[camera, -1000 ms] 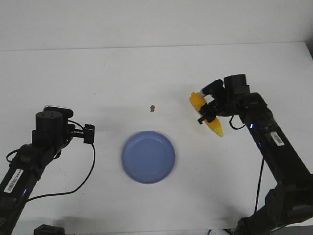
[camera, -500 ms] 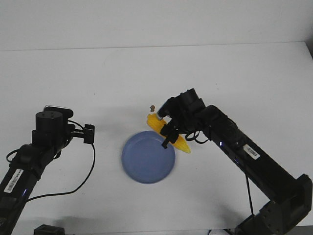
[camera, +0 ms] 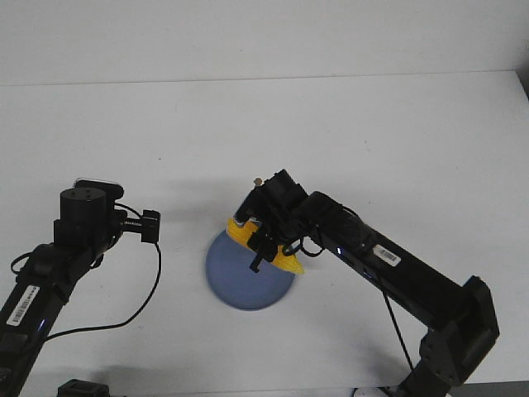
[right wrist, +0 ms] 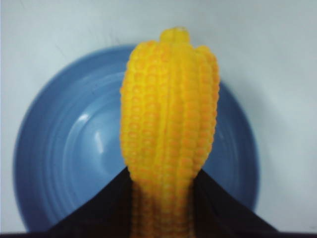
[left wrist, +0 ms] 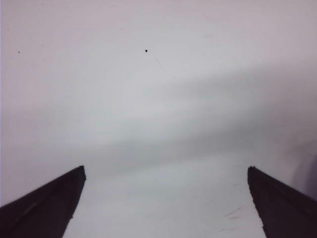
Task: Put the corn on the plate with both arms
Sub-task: 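Carry the corn with the right gripper over the blue plate, then lower the corn onto the plate and open the right gripper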
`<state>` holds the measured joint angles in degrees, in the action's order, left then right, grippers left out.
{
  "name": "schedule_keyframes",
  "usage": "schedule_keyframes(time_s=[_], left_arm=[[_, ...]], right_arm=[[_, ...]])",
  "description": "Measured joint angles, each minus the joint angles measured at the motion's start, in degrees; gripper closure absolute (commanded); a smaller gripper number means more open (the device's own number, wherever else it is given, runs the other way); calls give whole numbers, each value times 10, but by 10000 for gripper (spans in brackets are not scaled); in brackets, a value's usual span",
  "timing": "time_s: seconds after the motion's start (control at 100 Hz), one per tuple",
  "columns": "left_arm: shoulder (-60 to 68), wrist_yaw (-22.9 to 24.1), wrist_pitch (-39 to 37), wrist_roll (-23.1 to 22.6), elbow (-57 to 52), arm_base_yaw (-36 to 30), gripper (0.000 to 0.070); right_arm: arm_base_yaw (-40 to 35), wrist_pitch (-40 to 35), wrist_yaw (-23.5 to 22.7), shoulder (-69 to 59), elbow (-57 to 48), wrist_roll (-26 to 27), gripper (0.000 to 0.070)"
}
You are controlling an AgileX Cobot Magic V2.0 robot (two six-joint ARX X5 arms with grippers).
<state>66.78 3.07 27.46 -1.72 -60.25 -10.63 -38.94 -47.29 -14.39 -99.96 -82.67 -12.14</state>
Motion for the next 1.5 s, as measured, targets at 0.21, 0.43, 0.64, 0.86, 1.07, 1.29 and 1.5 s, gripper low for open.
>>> schedule_keyframes(time_s=[0.21, 0.43, 0.64, 0.86, 1.07, 1.29, 1.5], left_arm=[[0, 0, 0, 2, 0, 0, 0], [0, 0, 0, 2, 0, 0, 0], [0, 0, 0, 3, 0, 0, 0], [0, 0, 0, 3, 0, 0, 0], [0, 0, 0, 3, 0, 0, 0], [0, 0, 0, 3, 0, 0, 0], [0, 0, 0, 3, 0, 0, 0]], right_arm=[[-9, -12, 12, -22, 0, 2, 451], [-15, -13, 12, -22, 0, 6, 291], [-15, -13, 12, -22, 0, 10, 272], [-15, -13, 12, -22, 0, 12, 272], [-5, -14, 11, -17, 0, 11, 273], [39, -30, 9, 54, 0, 11, 273], [128, -63, 10, 113, 1, 11, 273]])
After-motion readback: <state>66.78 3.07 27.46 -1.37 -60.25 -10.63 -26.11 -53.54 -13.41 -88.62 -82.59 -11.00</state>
